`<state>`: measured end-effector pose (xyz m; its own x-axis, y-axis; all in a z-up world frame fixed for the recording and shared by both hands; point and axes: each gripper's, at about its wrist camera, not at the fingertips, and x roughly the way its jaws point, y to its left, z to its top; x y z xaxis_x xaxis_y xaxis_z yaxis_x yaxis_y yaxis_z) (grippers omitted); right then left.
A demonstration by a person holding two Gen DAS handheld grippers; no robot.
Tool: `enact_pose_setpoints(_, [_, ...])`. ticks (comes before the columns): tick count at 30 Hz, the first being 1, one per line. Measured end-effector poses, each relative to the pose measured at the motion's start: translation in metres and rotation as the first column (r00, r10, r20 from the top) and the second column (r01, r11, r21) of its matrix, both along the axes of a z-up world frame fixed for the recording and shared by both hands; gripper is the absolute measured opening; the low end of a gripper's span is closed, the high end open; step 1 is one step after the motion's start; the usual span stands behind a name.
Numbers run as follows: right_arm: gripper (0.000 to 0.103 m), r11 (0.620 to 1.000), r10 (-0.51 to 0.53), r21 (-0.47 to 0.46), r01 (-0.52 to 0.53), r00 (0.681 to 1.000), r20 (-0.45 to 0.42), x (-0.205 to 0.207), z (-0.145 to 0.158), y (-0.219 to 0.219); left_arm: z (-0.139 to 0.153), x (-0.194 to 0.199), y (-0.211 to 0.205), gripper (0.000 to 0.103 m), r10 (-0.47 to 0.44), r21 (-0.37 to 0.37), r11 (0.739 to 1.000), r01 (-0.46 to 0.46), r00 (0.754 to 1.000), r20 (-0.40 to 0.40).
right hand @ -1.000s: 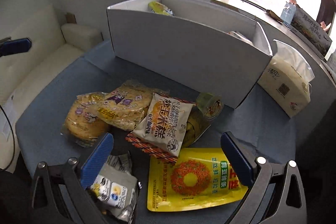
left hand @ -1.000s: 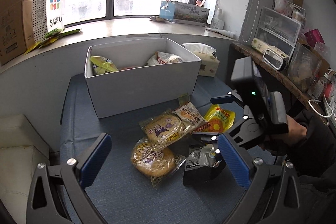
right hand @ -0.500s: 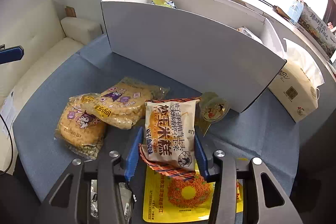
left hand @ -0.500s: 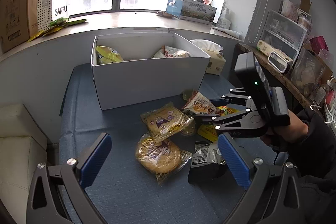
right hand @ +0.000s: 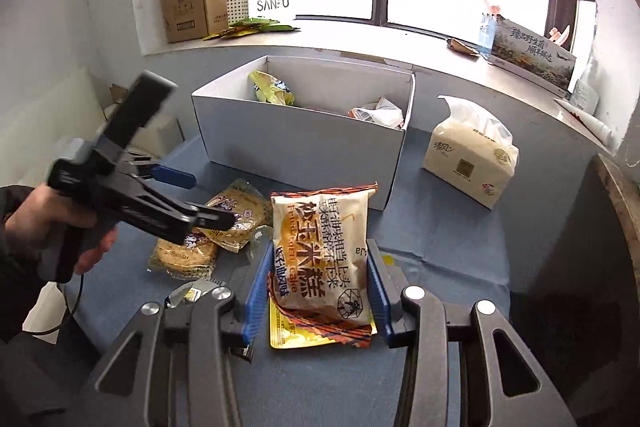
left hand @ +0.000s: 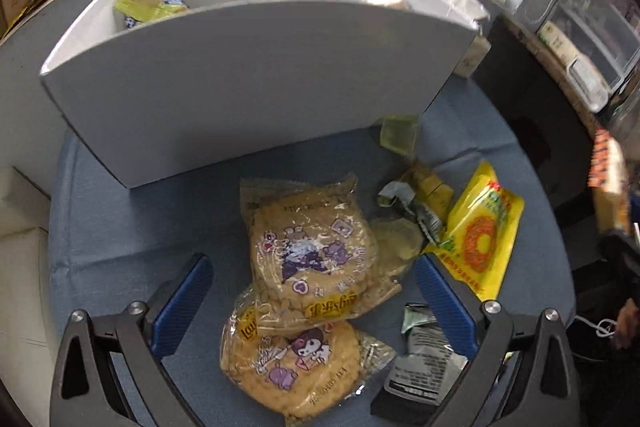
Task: Organize snacks
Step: 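Grasp the white rice-cake packet with the right gripper while the left gripper grasps a round biscuit pack, then lower the rice-cake packet into the box with the right gripper while the left gripper drops the biscuit pack in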
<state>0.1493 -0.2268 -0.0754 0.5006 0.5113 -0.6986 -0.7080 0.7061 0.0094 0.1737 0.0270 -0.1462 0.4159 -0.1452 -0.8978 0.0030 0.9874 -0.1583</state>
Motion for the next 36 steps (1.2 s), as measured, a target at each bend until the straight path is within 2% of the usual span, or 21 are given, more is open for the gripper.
enact_pose_setpoints(5, [0.047,1.0,0.001,0.005,-0.001,1.0,0.022,-0.015,0.006,-0.009,-0.02,0.009,-0.02,0.103,-0.095,0.103,0.99,0.099,0.995,-0.04])
enact_pose_setpoints(6, [0.047,1.0,0.003,0.011,-0.004,1.0,0.019,-0.016,0.005,-0.009,-0.023,0.01,-0.022,0.1,-0.107,0.112,0.987,0.111,0.993,-0.046])
enact_pose_setpoints(7, [0.047,1.0,0.006,0.013,-0.006,1.0,0.015,-0.016,0.004,-0.009,-0.026,0.011,-0.024,0.084,-0.119,0.108,0.986,0.124,0.992,-0.052])
enact_pose_setpoints(8, [0.047,1.0,0.005,0.014,-0.005,1.0,0.012,-0.016,0.003,-0.008,-0.029,0.013,-0.025,0.08,-0.13,0.106,0.985,0.135,0.99,-0.059])
enact_pose_setpoints(9, [0.047,1.0,0.007,0.015,-0.007,1.0,0.006,-0.017,0.001,-0.008,-0.026,0.014,-0.028,0.071,-0.141,0.127,0.981,0.145,0.989,-0.045])
enact_pose_setpoints(12, [0.047,1.0,0.009,0.012,-0.009,1.0,-0.006,-0.015,-0.004,-0.006,-0.017,0.012,-0.021,0.065,-0.138,0.09,0.986,0.14,0.99,-0.024])
enact_pose_setpoints(14, [0.047,1.0,0.009,0.014,-0.009,1.0,-0.013,-0.015,-0.006,-0.005,-0.009,0.007,-0.015,0.064,-0.13,0.098,0.987,0.129,0.991,0.007])
enact_pose_setpoints(16, [0.047,1.0,0.009,0.015,-0.008,1.0,-0.016,-0.015,-0.007,-0.003,0.003,-0.003,-0.01,0.064,-0.133,0.081,0.988,0.128,0.99,0.048])
enact_pose_setpoints(20, [0.047,0.999,0.014,0.041,-0.013,0.999,-0.029,-0.012,-0.007,0.0,0.046,-0.04,0.008,0.064,-0.086,-0.021,0.996,0.092,0.978,0.191])
enact_pose_setpoints(24, [0.047,0.997,0.011,0.074,-0.009,0.999,-0.036,-0.003,-0.002,0.008,0.091,-0.081,0.022,0.064,-0.035,-0.049,0.997,0.054,0.944,0.327])
enact_pose_setpoints(27, [0.047,0.991,0.012,0.134,-0.004,0.998,-0.058,0.012,0.008,0.018,0.12,-0.096,0.038,0.064,0.012,-0.1,0.995,0.029,0.919,0.394])
enact_pose_setpoints(32, [0.047,0.978,0.003,0.209,0.012,0.997,-0.073,0.047,0.035,0.046,0.152,-0.077,0.061,0.064,0.082,-0.171,0.985,-0.006,0.894,0.441])
enact_pose_setpoints(36, [0.047,0.967,-0.017,0.253,0.041,0.995,-0.096,0.087,0.053,0.074,0.167,-0.029,0.082,0.064,0.12,-0.209,0.978,-0.026,0.885,0.45])
